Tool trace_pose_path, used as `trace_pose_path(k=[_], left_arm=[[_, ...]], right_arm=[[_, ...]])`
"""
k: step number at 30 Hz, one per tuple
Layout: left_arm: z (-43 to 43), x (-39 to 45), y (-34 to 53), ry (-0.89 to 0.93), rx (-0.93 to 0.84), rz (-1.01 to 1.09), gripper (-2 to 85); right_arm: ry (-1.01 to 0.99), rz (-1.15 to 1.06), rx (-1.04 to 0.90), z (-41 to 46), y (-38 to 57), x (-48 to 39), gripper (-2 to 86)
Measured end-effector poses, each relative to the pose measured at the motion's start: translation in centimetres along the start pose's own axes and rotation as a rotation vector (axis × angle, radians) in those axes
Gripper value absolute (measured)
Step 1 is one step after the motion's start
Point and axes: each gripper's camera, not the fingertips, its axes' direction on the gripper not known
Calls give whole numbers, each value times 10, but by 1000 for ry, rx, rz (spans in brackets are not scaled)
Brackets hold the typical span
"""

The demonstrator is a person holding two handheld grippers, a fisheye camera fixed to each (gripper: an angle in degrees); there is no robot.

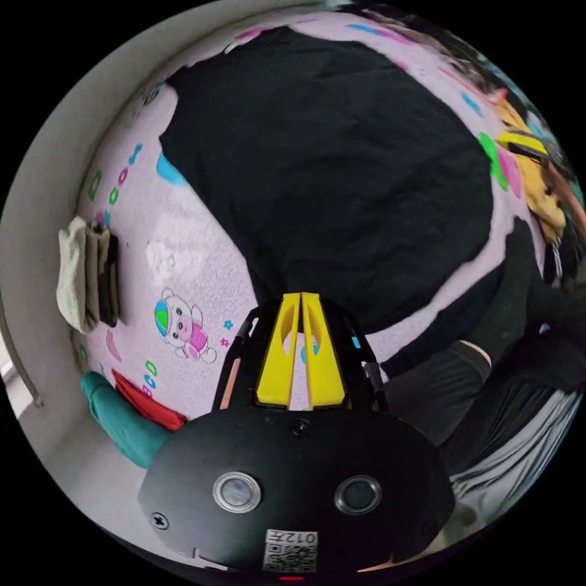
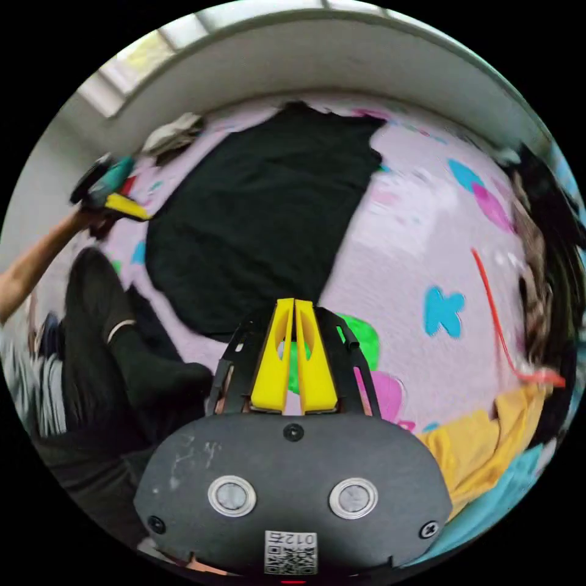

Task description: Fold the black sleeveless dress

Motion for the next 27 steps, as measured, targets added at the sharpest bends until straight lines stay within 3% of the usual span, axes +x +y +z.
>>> trace_pose_path(k=[3, 6, 8, 13, 21, 24, 27], left_arm=[[-12, 40, 7, 1, 96, 247, 15], [2, 82, 13, -145, 70, 468, 24], [12, 91, 16, -194, 79, 506, 27], [41, 86, 15, -114, 58, 518, 27], [63, 66, 12, -113, -19, 551, 10], [61, 35, 0, 38, -49, 510, 8], [60, -19, -13, 258, -38, 329, 12]], right_arm=[[-58, -289, -70, 17, -18, -68, 33], [9, -537, -156, 42, -26, -127, 50], [38, -644, -207, 58, -31, -155, 58], [42, -742, -299, 82, -37, -187, 78], [125, -701, -312, 100, -54, -207, 15], [-10, -564, -340, 98, -73, -192, 0], [-236, -286, -315, 91, -96, -151, 8]])
